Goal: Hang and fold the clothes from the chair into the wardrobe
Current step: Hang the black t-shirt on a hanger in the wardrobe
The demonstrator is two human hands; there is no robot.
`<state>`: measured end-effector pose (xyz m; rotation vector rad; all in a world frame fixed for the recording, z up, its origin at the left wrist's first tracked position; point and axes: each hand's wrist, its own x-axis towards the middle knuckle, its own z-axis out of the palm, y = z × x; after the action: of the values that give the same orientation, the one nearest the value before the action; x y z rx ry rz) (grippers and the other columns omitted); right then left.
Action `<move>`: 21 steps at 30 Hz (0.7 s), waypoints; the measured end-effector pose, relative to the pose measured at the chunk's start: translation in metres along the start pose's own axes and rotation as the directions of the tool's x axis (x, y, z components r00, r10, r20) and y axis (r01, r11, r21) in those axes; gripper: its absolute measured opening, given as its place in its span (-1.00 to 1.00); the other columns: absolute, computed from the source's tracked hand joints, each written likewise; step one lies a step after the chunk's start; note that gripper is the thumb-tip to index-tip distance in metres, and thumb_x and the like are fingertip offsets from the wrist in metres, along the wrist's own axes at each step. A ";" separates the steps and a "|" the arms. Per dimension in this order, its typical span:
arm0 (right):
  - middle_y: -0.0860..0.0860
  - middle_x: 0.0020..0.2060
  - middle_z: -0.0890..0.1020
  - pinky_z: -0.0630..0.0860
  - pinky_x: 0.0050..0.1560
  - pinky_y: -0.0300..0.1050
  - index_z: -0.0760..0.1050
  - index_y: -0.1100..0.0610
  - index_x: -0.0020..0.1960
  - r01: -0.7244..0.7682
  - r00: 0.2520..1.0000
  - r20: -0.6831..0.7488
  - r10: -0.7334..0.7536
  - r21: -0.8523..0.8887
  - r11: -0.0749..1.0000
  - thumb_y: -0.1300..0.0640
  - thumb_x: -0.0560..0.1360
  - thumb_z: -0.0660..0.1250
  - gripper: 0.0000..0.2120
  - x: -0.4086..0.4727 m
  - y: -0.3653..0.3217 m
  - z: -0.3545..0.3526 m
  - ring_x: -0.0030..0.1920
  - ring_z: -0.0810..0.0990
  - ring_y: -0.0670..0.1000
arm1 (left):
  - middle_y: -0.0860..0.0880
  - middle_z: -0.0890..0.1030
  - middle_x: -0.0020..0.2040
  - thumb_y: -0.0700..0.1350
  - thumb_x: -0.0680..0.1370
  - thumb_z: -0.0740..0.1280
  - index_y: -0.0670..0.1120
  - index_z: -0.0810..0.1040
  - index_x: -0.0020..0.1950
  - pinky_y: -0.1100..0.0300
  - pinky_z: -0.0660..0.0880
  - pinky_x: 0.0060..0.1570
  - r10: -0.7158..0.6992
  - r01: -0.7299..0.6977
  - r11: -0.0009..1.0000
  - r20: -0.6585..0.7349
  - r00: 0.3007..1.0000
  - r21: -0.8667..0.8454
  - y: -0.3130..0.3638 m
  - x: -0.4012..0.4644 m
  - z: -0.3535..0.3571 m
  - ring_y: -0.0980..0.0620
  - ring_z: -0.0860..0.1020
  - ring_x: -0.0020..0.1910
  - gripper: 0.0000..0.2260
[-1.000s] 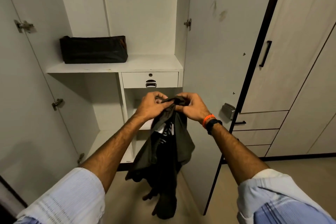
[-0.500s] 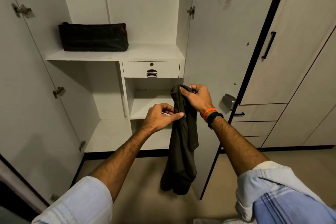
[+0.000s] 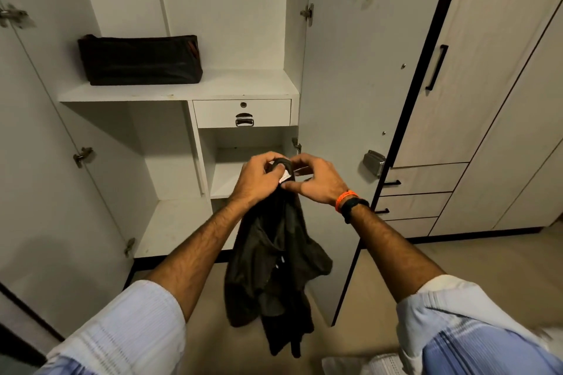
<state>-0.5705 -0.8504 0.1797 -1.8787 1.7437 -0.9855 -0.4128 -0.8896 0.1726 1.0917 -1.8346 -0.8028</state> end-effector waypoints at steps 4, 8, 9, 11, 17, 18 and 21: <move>-0.09 -0.32 0.60 0.56 -0.12 -0.26 0.62 0.13 0.01 -0.032 0.990 -0.132 0.040 0.063 0.998 0.28 0.45 0.43 -0.84 0.004 0.001 0.005 -0.27 0.56 -0.15 | 0.06 0.67 -0.04 -0.03 0.50 0.46 0.05 0.64 0.06 0.12 0.56 0.02 -0.016 0.015 0.999 0.056 0.998 0.031 -0.008 0.000 -0.008 0.10 0.60 -0.04 -0.84; -0.03 -0.21 0.67 0.61 0.02 -0.12 0.63 0.02 -0.09 -0.021 0.971 -0.213 0.108 0.371 0.928 0.33 0.50 0.32 -0.77 0.005 0.007 0.004 -0.10 0.66 -0.01 | 0.07 0.64 -0.05 -0.07 0.37 0.58 0.06 0.61 0.04 0.14 0.54 0.04 -0.145 0.105 0.972 0.189 0.971 0.210 -0.029 -0.006 -0.024 0.09 0.60 -0.02 -0.70; -0.03 -0.17 0.67 0.61 0.08 -0.07 0.62 0.00 -0.10 -0.017 0.967 -0.223 0.123 0.427 0.904 0.33 0.52 0.30 -0.75 0.008 0.009 0.004 -0.05 0.65 0.01 | 0.06 0.64 -0.07 -0.10 0.40 0.56 0.04 0.63 0.00 0.15 0.53 0.05 -0.158 0.109 0.955 0.164 0.974 0.274 -0.036 -0.007 -0.026 0.07 0.60 -0.02 -0.77; -0.03 -0.10 0.65 0.57 0.17 -0.03 0.59 -0.01 -0.08 -0.033 0.968 -0.208 0.143 0.456 0.889 0.31 0.55 0.25 -0.74 0.012 0.012 0.005 0.02 0.62 0.03 | 0.04 0.66 -0.11 -0.13 0.45 0.51 0.00 0.67 -0.04 0.19 0.52 0.03 -0.178 0.166 0.946 0.018 0.984 0.279 -0.047 -0.010 -0.031 0.04 0.61 -0.03 -0.88; 0.05 -0.09 0.63 0.51 0.02 -0.20 0.58 0.19 0.03 -0.086 0.991 -0.097 0.088 0.025 0.996 0.17 0.59 0.30 -0.88 0.011 0.026 0.014 -0.02 0.56 0.00 | 0.02 0.67 -0.12 -0.16 0.43 0.54 -0.09 0.71 -0.07 0.36 0.46 -0.07 -0.136 0.173 0.970 -0.206 0.969 0.172 -0.047 -0.008 -0.040 0.12 0.58 -0.08 -0.89; 0.06 -0.07 0.64 0.52 0.10 -0.13 0.59 0.20 0.03 -0.092 0.991 -0.099 0.090 -0.014 0.996 0.19 0.59 0.29 -0.88 0.010 0.029 0.015 0.00 0.56 0.01 | 0.03 0.67 -0.13 -0.13 0.41 0.56 -0.09 0.72 -0.07 0.40 0.45 -0.10 -0.133 0.168 0.968 -0.185 0.974 0.187 -0.046 -0.007 -0.042 0.14 0.58 -0.10 -0.87; 0.06 -0.02 0.67 0.51 0.21 -0.07 0.63 0.16 0.06 -0.123 0.984 -0.134 0.114 -0.062 0.991 0.24 0.59 0.28 -0.84 0.009 0.036 0.019 0.02 0.55 -0.01 | 0.02 0.68 -0.15 -0.05 0.43 0.54 -0.08 0.72 -0.03 0.27 0.51 -0.04 -0.116 0.172 0.946 -0.208 0.971 0.275 -0.046 -0.006 -0.048 0.10 0.58 -0.13 -0.83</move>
<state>-0.5819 -0.8679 0.1433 -1.7639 1.9642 -1.0344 -0.3516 -0.9089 0.1535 1.4540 -1.7607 -0.4979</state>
